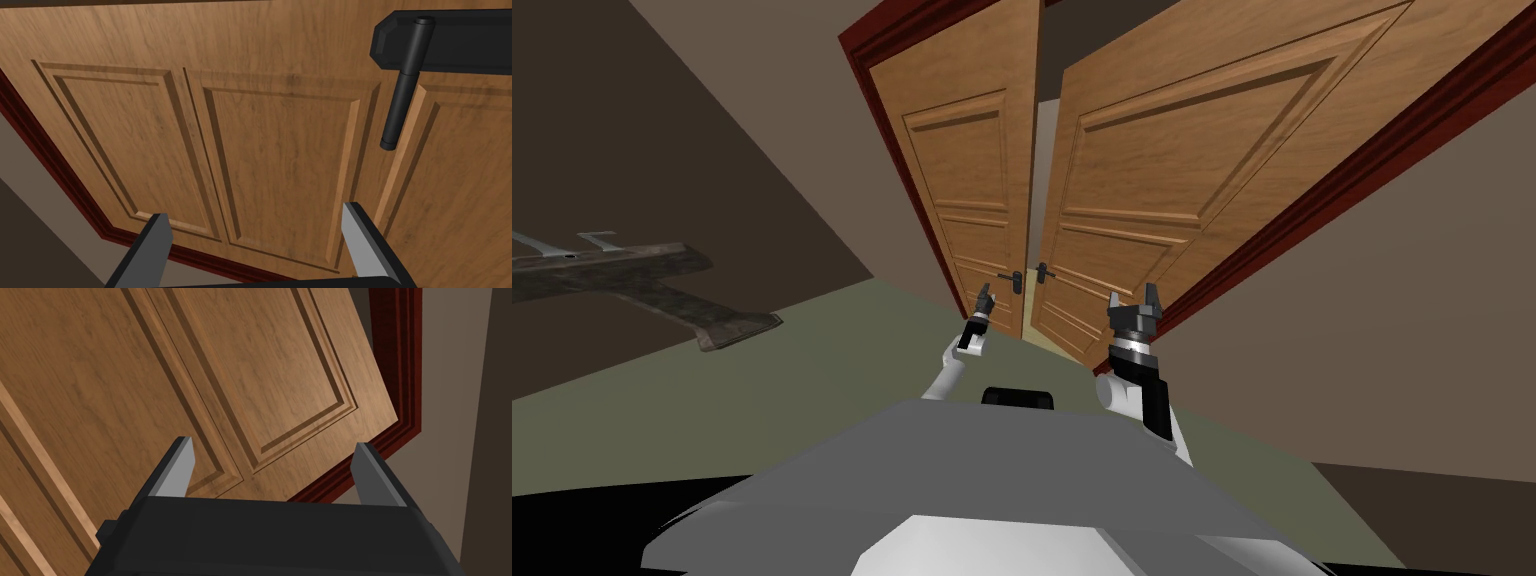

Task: Push the door open

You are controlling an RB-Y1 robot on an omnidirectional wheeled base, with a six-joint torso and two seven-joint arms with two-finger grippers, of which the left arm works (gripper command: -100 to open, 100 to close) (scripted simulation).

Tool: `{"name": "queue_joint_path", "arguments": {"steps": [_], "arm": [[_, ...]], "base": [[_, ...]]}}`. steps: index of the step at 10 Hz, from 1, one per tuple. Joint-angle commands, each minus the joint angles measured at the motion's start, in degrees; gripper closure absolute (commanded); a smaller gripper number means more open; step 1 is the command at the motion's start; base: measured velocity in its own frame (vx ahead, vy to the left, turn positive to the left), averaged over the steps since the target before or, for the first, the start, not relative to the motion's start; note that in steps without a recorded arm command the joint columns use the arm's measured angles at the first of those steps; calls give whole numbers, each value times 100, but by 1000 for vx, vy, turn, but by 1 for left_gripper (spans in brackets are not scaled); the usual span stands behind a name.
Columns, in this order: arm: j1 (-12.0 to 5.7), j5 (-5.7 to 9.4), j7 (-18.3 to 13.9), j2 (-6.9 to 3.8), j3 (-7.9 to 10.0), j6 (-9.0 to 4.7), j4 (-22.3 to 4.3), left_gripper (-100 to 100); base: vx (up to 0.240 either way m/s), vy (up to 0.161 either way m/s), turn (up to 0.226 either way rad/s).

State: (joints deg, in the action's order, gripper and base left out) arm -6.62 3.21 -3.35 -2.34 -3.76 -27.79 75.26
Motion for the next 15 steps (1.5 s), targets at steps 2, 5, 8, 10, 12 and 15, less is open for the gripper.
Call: {"name": "queue_joint_path", "arguments": {"steps": [2,5,8,10,12,15], "arm": [[-234,-5,38,26,-31,24,-438,-100],[-505,-13,85,74,-75,70,-882,-100],[-766,-21,129,125,-117,114,-1348,-100],[-1013,-29,171,181,-156,156,-1767,-100],[-1126,-32,191,209,-174,176,-1983,-100],[-1436,-42,244,298,-224,228,-2519,-100]], "base": [[40,47,-28],[57,75,-33],[53,80,-32],[65,89,-51],[51,72,-17],[67,87,-40]]}}
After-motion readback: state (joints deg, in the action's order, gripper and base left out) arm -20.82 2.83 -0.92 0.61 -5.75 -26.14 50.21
